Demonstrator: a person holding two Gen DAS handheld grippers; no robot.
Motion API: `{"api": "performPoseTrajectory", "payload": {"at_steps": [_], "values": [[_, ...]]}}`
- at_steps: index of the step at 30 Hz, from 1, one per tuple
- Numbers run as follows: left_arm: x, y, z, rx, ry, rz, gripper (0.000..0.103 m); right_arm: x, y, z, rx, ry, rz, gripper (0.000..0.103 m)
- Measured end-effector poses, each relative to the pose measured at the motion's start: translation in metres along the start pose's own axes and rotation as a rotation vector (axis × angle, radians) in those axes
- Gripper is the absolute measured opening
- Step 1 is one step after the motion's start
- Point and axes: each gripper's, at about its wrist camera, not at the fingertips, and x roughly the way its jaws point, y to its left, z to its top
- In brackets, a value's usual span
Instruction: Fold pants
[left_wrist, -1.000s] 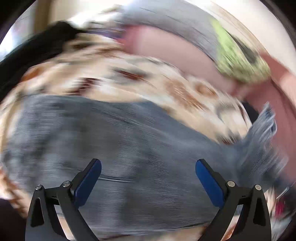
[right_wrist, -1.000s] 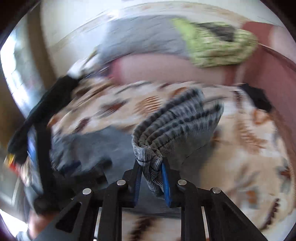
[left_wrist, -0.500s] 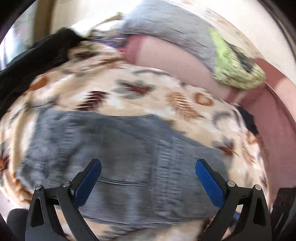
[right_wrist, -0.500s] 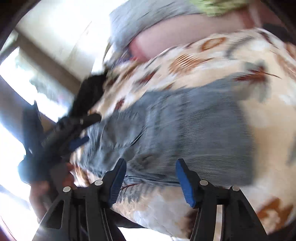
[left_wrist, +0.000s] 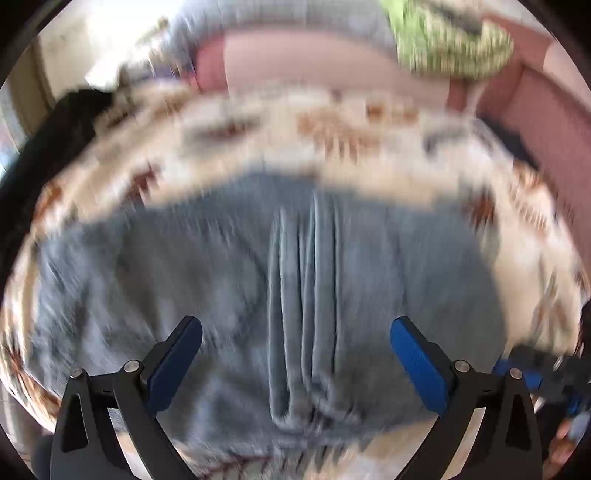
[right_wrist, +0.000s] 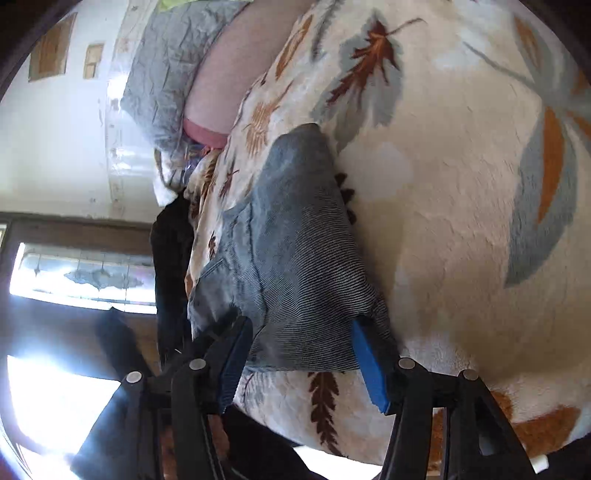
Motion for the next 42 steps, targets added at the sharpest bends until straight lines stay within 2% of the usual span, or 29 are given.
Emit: {"api": "performPoseTrajectory", "payload": {"at_steps": [2, 3, 5, 7, 10, 11, 13, 14, 15, 16, 21, 22, 23, 25, 26, 29, 30, 33, 34, 35, 36, 41, 42], "values": [[-0.008, 0.000, 0.017, -0.016, -0.056, -0.044, 0.102, -0.011, 0.009, 0.005, -0.028, -0.017, 0.012, 0.059], [-0.001, -0.001, 0.023, -0.022, -0.045, -0.060, 0.102, -0.015, 0.014, 0.011, -0.043, -0.031, 0.010, 0.059], [0.033, -0.003, 0.026, -0.018, 0.058, -0.022, 0.102, -0.022, 0.022, 0.029, -0.071, -0.063, -0.004, 0.059], [0.070, -0.005, 0.015, 0.005, 0.185, 0.037, 0.101, -0.022, 0.023, 0.051, -0.073, -0.086, -0.043, 0.059], [0.069, -0.006, 0.007, 0.010, 0.135, 0.051, 0.102, 0.001, 0.017, 0.092, -0.086, -0.040, -0.123, 0.056], [0.069, -0.005, 0.007, -0.005, 0.140, 0.052, 0.102, 0.012, 0.014, 0.102, -0.089, -0.016, -0.149, 0.044], [0.071, -0.005, 0.006, -0.006, 0.142, 0.049, 0.102, 0.036, 0.014, 0.114, -0.117, 0.059, -0.165, 0.036], [0.071, -0.005, 0.006, -0.007, 0.142, 0.047, 0.102, 0.045, 0.017, 0.116, -0.146, 0.069, -0.202, 0.032], [0.071, -0.005, 0.005, -0.006, 0.141, 0.045, 0.102, 0.054, 0.020, 0.115, -0.188, 0.074, -0.270, 0.018], [0.072, -0.005, 0.005, -0.001, 0.139, 0.042, 0.103, 0.063, 0.023, 0.115, -0.226, 0.067, -0.337, 0.013], [0.068, -0.003, -0.001, 0.014, 0.113, 0.048, 0.103, 0.073, 0.038, 0.105, -0.358, 0.010, -0.489, 0.010], [0.067, -0.005, -0.001, 0.015, 0.109, 0.049, 0.103, 0.069, 0.040, 0.105, -0.359, -0.001, -0.482, 0.010], [0.066, -0.004, -0.001, 0.013, 0.106, 0.046, 0.103, 0.059, 0.036, 0.107, -0.312, -0.017, -0.429, 0.014], [0.066, -0.003, -0.001, 0.010, 0.105, 0.042, 0.103, 0.032, 0.032, 0.106, -0.235, -0.052, -0.325, 0.014], [0.066, -0.003, -0.001, 0.011, 0.105, 0.044, 0.103, 0.020, 0.030, 0.101, -0.216, -0.063, -0.310, 0.020], [0.066, -0.003, -0.001, 0.014, 0.098, 0.046, 0.103, 0.003, 0.024, 0.076, -0.183, -0.017, -0.262, 0.049], [0.066, -0.003, -0.001, 0.014, 0.095, 0.044, 0.103, 0.001, 0.022, 0.070, -0.178, -0.011, -0.260, 0.054], [0.066, -0.003, -0.001, 0.016, 0.091, 0.044, 0.103, 0.011, 0.013, 0.051, -0.162, 0.050, -0.234, 0.054], [0.066, -0.003, -0.001, 0.016, 0.092, 0.044, 0.103, 0.019, 0.010, 0.043, -0.175, 0.095, -0.241, 0.051], [0.066, -0.003, -0.001, 0.017, 0.093, 0.043, 0.103, 0.028, 0.008, 0.040, -0.203, 0.122, -0.290, 0.018], [0.066, -0.003, -0.001, 0.017, 0.094, 0.041, 0.103, 0.031, 0.006, 0.035, -0.225, 0.124, -0.324, 0.012], [0.066, -0.005, -0.001, 0.024, 0.093, 0.044, 0.103, 0.029, 0.008, 0.027, -0.259, 0.081, -0.371, 0.012], [0.066, -0.005, -0.002, 0.024, 0.091, 0.044, 0.103, 0.025, 0.005, 0.029, -0.232, 0.078, -0.343, 0.013]]}}
